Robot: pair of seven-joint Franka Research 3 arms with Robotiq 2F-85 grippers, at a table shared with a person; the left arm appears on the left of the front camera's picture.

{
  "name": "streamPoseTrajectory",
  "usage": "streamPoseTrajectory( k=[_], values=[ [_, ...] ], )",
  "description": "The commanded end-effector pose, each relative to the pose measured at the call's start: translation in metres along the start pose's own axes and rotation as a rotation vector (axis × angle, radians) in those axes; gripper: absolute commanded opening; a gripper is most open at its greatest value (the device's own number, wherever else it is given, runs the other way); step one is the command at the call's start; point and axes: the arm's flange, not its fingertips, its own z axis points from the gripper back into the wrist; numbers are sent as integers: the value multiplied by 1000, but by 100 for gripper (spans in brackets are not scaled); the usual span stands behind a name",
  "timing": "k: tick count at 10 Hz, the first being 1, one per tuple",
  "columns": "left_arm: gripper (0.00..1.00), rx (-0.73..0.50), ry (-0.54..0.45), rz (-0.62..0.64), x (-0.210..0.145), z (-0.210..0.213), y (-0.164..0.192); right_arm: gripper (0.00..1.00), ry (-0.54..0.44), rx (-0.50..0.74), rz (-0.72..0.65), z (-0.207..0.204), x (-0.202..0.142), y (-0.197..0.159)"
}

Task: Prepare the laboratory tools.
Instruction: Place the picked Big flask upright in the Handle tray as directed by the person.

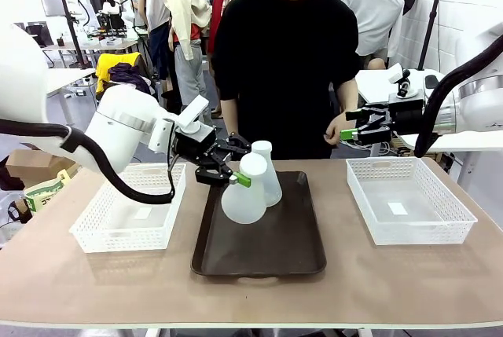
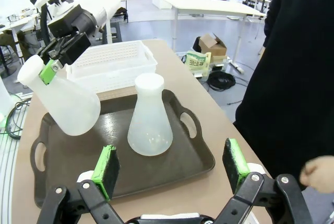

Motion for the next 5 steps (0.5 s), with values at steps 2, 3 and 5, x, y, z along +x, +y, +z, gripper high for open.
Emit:
streamPoseTrajectory(
  k=[2,3,5],
  values=[
    [0,27,-106,76,-15,-3,22,100,10,6,-2,1,0,2],
    [0,26,-117,102,-24,-6,23,100,10,6,-2,1,0,2],
    [0,-1,-138,133,-40,-9,24,100,10,6,-2,1,0,2]
  ],
)
